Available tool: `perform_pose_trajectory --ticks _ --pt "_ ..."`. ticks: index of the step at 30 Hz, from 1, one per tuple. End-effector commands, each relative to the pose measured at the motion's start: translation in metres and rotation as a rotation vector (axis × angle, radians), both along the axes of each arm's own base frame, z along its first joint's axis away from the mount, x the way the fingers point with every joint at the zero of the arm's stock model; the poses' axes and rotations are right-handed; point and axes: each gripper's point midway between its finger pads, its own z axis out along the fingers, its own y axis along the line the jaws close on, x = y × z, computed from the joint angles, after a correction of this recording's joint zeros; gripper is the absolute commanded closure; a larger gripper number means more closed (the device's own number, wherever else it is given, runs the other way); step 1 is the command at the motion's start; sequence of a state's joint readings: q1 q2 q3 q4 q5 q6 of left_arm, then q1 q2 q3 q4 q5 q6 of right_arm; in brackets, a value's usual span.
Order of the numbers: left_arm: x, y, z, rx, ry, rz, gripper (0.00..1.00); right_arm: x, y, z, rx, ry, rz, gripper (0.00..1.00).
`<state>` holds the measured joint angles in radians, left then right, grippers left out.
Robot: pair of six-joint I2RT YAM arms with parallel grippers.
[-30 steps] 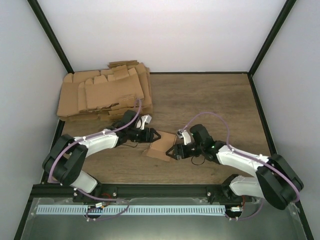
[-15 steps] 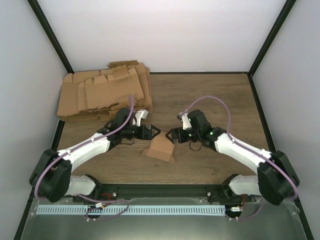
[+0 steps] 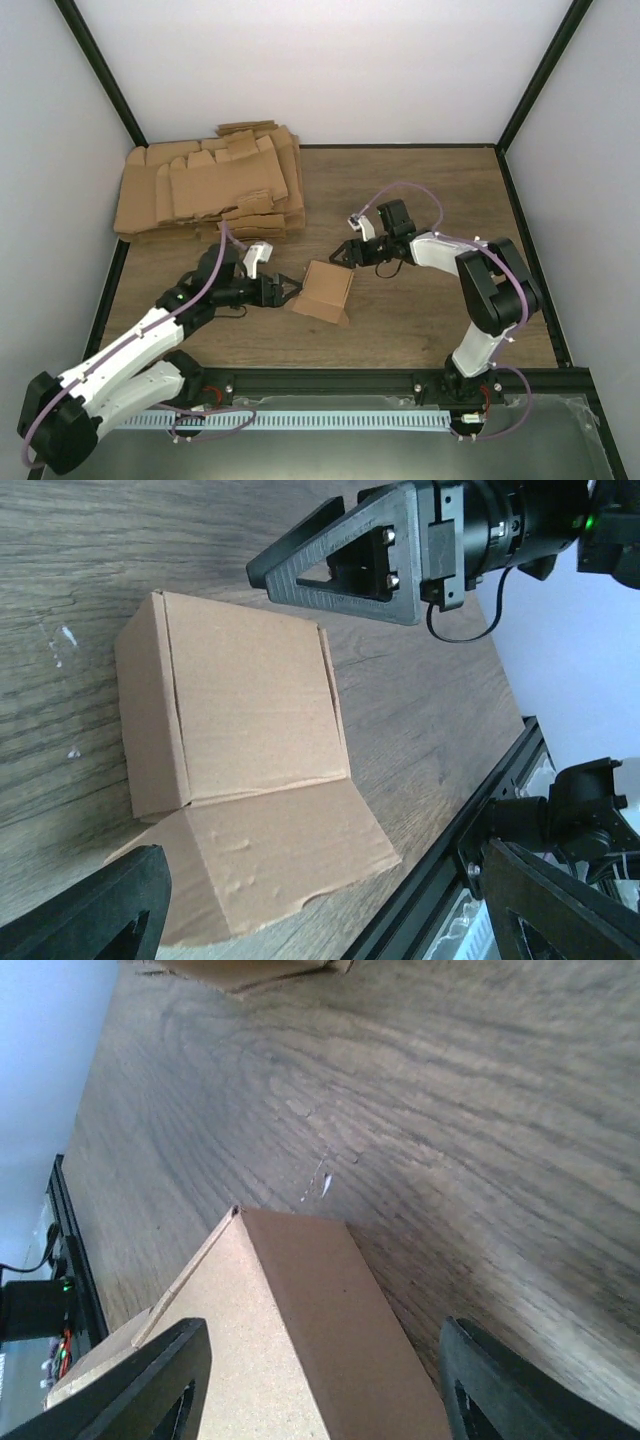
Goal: Fold the paper box
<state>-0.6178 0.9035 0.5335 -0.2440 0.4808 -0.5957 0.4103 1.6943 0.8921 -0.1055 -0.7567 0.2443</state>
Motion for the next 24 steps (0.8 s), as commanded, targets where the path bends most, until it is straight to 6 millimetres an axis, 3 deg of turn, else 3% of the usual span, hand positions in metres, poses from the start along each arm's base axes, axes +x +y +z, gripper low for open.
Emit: perform_pose_trajectory --ticks 1,9,14,24 --pt "-0.006 0.011 -0.002 0.04 0.0 0.023 0.12 -0.002 0.015 0.012 0.09 -0.037 0.101 0.36" --pt "-0.004 0.012 -0.003 0.082 -0.025 0.003 0.12 -0.009 0.012 -0.012 0.079 0.018 0.088 0.49" --pt "0.0 0.011 -0.002 0.114 -0.03 -0.004 0.12 -0.011 0.008 -0.026 0.071 0.049 0.082 0.51" --pt "0.008 0.007 0.003 0.125 -0.035 -0.008 0.12 0.009 -0.016 -0.045 0.09 0.142 -0.021 0.67"
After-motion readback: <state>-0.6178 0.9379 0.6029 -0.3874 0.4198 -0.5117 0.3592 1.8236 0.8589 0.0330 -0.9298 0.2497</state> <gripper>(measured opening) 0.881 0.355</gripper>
